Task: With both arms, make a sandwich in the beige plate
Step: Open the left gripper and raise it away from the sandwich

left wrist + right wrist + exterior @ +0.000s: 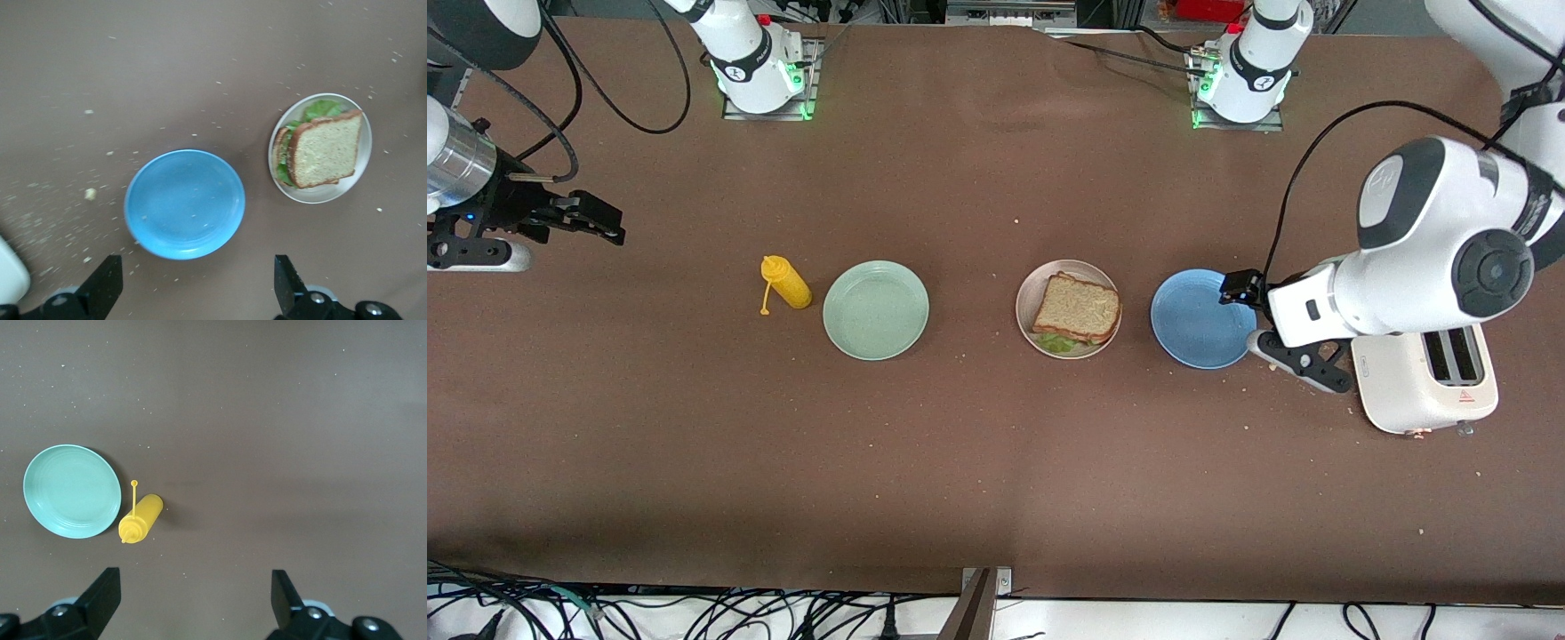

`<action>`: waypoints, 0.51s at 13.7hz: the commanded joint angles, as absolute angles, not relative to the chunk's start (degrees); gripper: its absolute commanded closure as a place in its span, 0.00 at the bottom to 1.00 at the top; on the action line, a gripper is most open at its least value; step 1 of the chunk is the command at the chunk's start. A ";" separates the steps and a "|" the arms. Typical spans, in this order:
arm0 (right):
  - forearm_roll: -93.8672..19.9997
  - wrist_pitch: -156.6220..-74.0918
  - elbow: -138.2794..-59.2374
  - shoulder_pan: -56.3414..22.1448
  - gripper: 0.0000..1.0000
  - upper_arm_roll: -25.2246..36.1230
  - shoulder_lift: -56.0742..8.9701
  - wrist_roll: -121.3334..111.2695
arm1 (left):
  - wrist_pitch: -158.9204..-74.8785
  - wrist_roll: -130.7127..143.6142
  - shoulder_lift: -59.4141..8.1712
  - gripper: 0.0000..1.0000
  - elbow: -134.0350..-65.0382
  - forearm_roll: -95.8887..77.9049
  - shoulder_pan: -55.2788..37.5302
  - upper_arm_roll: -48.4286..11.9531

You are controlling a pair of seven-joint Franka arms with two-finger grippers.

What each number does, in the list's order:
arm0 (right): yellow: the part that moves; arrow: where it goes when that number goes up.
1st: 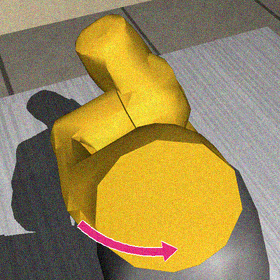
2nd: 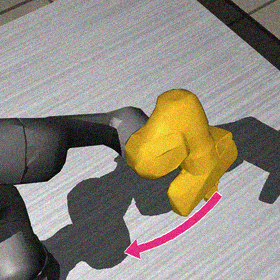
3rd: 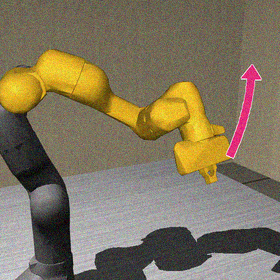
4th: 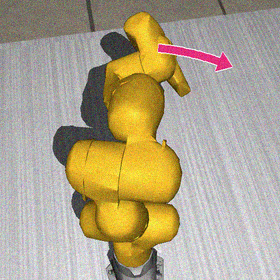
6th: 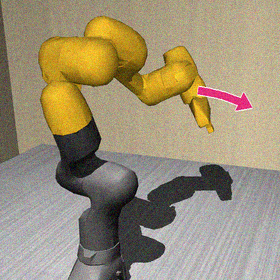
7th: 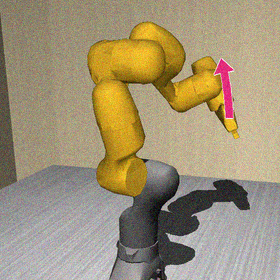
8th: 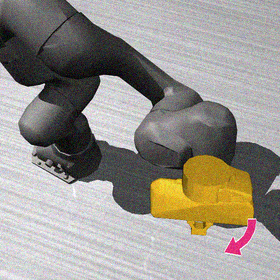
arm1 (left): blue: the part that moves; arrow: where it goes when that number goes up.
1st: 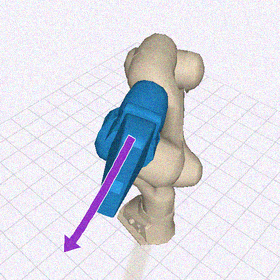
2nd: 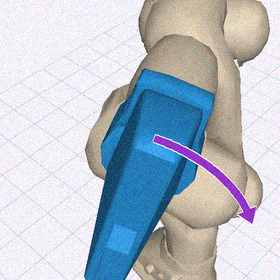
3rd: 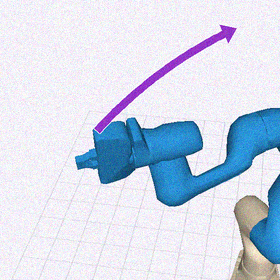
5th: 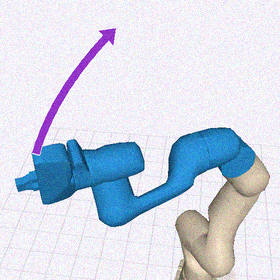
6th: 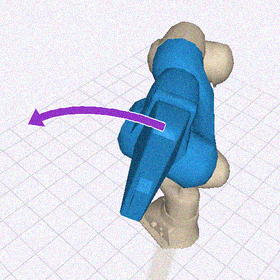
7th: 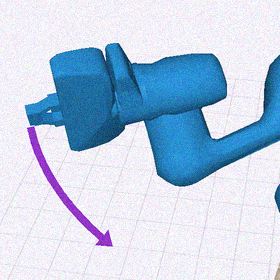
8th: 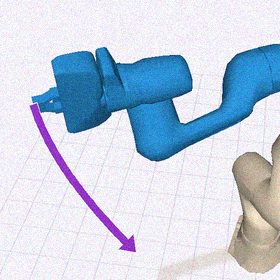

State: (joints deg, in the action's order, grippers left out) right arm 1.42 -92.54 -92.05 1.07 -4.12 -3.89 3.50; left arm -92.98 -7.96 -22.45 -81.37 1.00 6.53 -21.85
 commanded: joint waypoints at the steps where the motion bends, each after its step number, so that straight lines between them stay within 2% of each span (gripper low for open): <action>1: 0.97 -92.46 -90.79 0.97 0.00 -3.87 -4.13 3.87 | -91.93 -4.66 -16.81 0.00 -82.44 5.09 5.98 -21.36; 5: 0.79 -92.46 -90.79 1.05 0.00 -3.87 -4.13 3.95 | -92.02 -3.79 -10.04 0.00 -84.98 4.40 6.42 -18.46; 7: 0.79 -92.46 -90.79 1.05 0.00 -3.87 -4.22 4.04 | -92.11 0.68 -6.78 0.00 -86.65 1.17 5.55 -14.88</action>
State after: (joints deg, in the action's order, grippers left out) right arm 1.42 -92.77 -92.00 1.08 -4.04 -3.88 3.54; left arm -91.87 -3.07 -11.65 -82.58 2.91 6.41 -17.94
